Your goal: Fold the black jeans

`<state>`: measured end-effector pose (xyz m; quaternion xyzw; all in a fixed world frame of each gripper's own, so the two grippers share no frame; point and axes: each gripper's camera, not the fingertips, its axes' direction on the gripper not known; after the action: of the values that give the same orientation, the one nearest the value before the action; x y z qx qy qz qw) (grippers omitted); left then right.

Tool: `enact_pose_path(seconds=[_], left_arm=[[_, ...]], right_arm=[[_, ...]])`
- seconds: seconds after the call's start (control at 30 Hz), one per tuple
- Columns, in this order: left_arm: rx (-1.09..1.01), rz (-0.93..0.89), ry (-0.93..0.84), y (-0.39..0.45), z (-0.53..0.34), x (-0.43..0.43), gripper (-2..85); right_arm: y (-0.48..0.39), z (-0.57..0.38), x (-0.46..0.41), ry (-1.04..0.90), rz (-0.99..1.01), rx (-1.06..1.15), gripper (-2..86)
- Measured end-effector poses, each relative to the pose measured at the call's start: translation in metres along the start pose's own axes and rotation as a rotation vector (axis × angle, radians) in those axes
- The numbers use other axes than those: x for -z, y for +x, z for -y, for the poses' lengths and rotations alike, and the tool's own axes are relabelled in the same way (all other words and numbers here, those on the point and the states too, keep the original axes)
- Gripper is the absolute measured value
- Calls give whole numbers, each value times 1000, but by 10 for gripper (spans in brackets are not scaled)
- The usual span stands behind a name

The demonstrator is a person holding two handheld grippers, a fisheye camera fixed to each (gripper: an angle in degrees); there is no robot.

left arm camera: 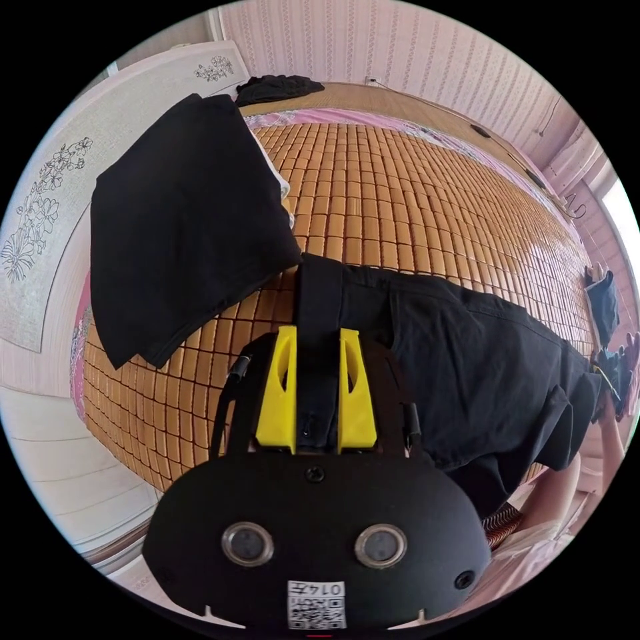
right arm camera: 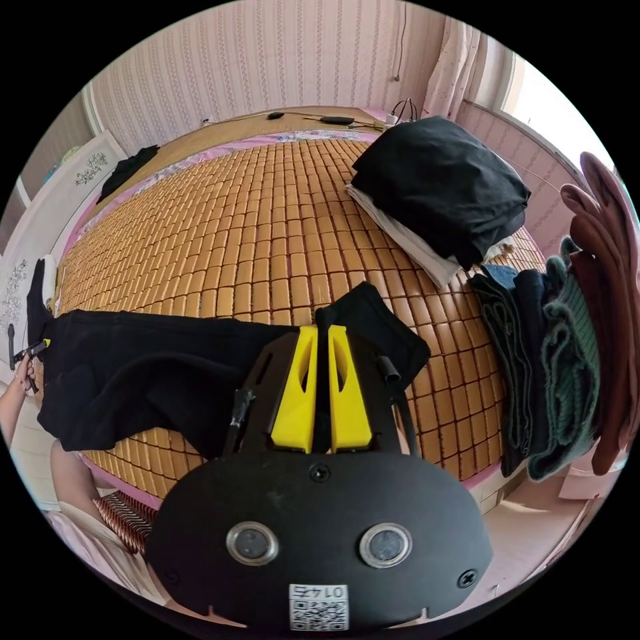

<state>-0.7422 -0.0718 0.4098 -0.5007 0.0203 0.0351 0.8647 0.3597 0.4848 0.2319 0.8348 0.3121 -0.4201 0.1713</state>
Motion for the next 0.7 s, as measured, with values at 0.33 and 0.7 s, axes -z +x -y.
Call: enact_pose_path(seconds=[0.33, 0.7], left_arm=[[-11, -24, 35, 11, -13, 13, -4], [-9, 34, 239, 20, -31, 63, -5]], right_arm=[[4, 15, 49, 151, 75, 40, 15], [-4, 25, 84, 275, 191, 118, 23]])
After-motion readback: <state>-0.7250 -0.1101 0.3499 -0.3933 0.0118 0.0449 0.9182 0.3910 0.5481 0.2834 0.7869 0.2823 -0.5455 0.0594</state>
